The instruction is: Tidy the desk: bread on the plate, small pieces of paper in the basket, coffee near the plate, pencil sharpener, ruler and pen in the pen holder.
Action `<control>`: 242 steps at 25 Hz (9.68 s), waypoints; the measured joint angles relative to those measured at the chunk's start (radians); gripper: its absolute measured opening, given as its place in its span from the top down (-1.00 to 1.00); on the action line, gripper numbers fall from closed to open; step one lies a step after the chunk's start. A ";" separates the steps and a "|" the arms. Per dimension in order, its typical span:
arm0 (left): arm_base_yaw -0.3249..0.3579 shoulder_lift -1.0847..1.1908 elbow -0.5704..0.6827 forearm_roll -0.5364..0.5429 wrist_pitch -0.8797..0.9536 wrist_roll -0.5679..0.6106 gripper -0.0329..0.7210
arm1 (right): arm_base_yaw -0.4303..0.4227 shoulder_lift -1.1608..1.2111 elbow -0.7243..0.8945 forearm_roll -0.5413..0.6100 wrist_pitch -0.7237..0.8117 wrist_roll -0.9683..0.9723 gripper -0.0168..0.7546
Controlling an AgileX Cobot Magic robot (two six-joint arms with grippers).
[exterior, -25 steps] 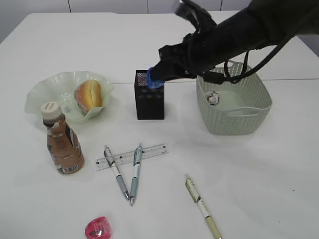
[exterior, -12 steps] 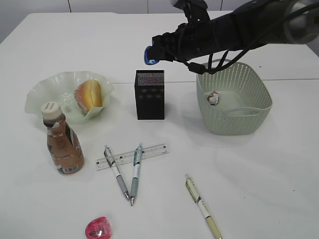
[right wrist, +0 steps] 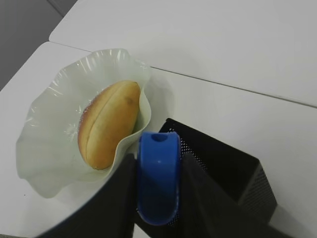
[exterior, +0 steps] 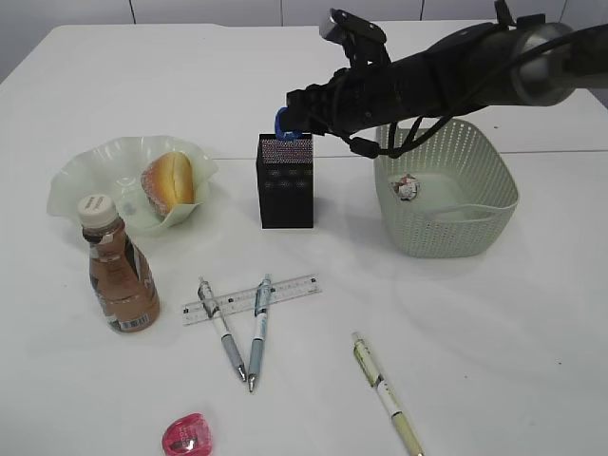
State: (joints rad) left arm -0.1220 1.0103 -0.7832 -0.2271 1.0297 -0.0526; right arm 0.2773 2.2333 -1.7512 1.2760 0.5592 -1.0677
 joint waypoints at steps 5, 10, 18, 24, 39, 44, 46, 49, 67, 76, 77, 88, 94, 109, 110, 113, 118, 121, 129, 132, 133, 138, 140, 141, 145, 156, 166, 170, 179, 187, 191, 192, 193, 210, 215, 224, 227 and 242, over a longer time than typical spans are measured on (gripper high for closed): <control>0.000 0.000 0.000 0.000 0.000 0.000 -0.26 | 0.000 0.000 0.000 0.028 -0.002 -0.002 0.13; 0.000 0.000 0.000 0.002 0.000 0.000 -0.26 | 0.000 0.000 -0.002 0.032 0.002 -0.002 -0.15; 0.000 0.000 0.000 0.003 0.000 0.000 -0.26 | 0.004 -0.085 -0.002 -0.298 0.152 0.353 -0.17; 0.000 0.000 0.000 0.003 -0.002 0.000 -0.26 | 0.069 -0.227 -0.002 -0.681 0.319 0.704 -0.15; 0.000 0.000 0.000 0.006 -0.036 0.000 -0.26 | 0.435 -0.345 0.238 -0.961 0.431 1.068 -0.15; 0.000 0.000 0.000 0.007 -0.055 0.000 -0.26 | 0.580 -0.345 0.258 -1.123 0.399 1.331 -0.15; 0.000 0.000 0.000 0.007 -0.057 0.000 -0.26 | 0.615 -0.346 0.258 -1.177 0.395 1.418 -0.15; 0.000 0.000 0.000 0.007 -0.057 0.000 -0.26 | 0.663 -0.346 0.258 -1.241 0.393 1.485 -0.14; 0.000 0.000 0.000 0.007 -0.057 0.000 -0.26 | 0.714 -0.115 0.100 -1.265 0.415 1.609 -0.13; 0.000 0.000 0.000 0.010 -0.057 0.000 -0.26 | 0.714 -0.032 0.097 -1.195 0.438 1.608 -0.13; 0.000 0.000 0.000 0.010 -0.057 0.000 -0.26 | 0.714 -0.024 0.097 -1.187 0.440 1.608 -0.13; 0.000 0.000 0.000 0.012 -0.057 0.000 -0.26 | 0.714 0.004 0.095 -1.177 0.431 1.601 -0.13; 0.000 0.000 0.000 0.022 -0.057 0.000 -0.26 | 0.714 0.022 0.095 -1.177 0.423 1.601 -0.13; 0.000 0.000 0.000 0.043 -0.057 0.000 -0.26 | 0.714 0.037 0.089 -1.183 0.413 1.601 0.05; 0.000 0.000 0.000 0.044 -0.057 0.000 -0.26 | 0.714 0.037 0.089 -1.183 0.413 1.588 0.05; 0.000 0.000 0.000 0.044 -0.057 0.000 -0.26 | 0.714 0.037 0.089 -1.170 0.413 1.510 0.05; 0.000 0.000 0.000 0.044 -0.059 0.000 -0.26 | 0.714 -0.005 0.089 -1.148 0.429 1.395 0.05; 0.000 0.000 0.000 0.044 -0.059 0.000 -0.26 | 0.704 -0.076 0.089 -1.141 0.431 1.353 0.05; 0.000 0.000 0.000 0.044 -0.061 0.000 -0.26 | 0.573 -0.256 0.089 -1.130 0.456 1.257 0.05; 0.000 0.000 0.000 0.044 -0.061 0.000 -0.26 | 0.478 -0.310 0.089 -1.106 0.467 1.197 0.05; 0.000 0.000 0.000 0.044 -0.061 0.000 -0.26 | 0.451 -0.327 0.089 -1.091 0.467 1.177 0.05; 0.000 0.000 0.000 0.044 -0.061 0.000 -0.26 | 0.309 -0.370 0.089 -0.989 0.469 1.029 0.05; 0.000 0.000 0.000 0.044 -0.061 0.000 -0.26 | 0.257 -0.370 0.089 -0.924 0.462 0.945 0.05; 0.000 0.000 0.000 0.044 -0.061 0.000 -0.26 | 0.230 -0.370 0.089 -0.884 0.451 0.901 0.05; 0.000 0.000 0.000 0.044 -0.061 0.000 -0.26 | 0.127 -0.370 0.091 -0.736 0.371 0.753 0.05; 0.000 0.000 0.000 0.010 -0.061 0.000 -0.26 | -0.019 -0.190 0.039 -0.291 0.247 0.370 0.05; 0.000 0.000 0.000 0.010 -0.061 0.000 -0.22 | -0.019 0.018 -0.165 -0.226 0.229 0.344 0.05; 0.000 0.000 0.000 0.010 -0.061 0.000 -0.20 | -0.019 0.058 -0.185 -0.196 0.223 0.344 0.05; 0.000 0.000 0.000 0.010 -0.084 0.000 -0.19 | -0.019 0.081 -0.187 -0.196 0.217 0.341 0.04; 0.000 0.000 0.000 0.010 -0.088 0.000 -0.19 | -0.019 0.081 -0.188 -0.196 0.217 0.341 -0.05; 0.000 0.000 0.000 0.010 -0.090 0.000 -0.19 | -0.019 0.081 -0.188 -0.196 0.217 0.340 -0.05; 0.000 0.000 0.000 0.010 -0.090 0.000 -0.19 | -0.019 0.081 -0.188 -0.196 0.217 0.340 -0.07; 0.000 0.000 0.000 0.010 -0.090 0.000 -0.19 | -0.019 0.081 -0.188 -0.196 0.217 0.340 -0.10; 0.000 0.000 0.000 0.008 -0.090 0.000 -0.19 | -0.019 0.017 -0.190 -0.397 0.284 0.516 -0.27; 0.000 0.000 0.000 0.008 -0.087 0.000 -0.19 | -0.014 -0.085 -0.190 -0.599 0.479 0.712 -0.27; 0.000 0.000 0.000 0.008 -0.087 0.000 -0.19 | 0.008 -0.335 -0.004 -0.927 0.657 0.850 -0.27; 0.000 0.000 0.000 0.008 -0.087 0.000 -0.19 | 0.008 -0.455 0.151 -1.012 0.649 0.876 -0.27; 0.000 0.000 0.000 0.006 -0.138 0.000 -0.19 | 0.008 -1.064 0.770 -1.407 0.573 1.123 -0.27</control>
State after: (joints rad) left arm -0.1220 1.0103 -0.7832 -0.2210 0.8915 -0.0526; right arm 0.2851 1.1692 -0.9811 -0.1307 1.1318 0.0553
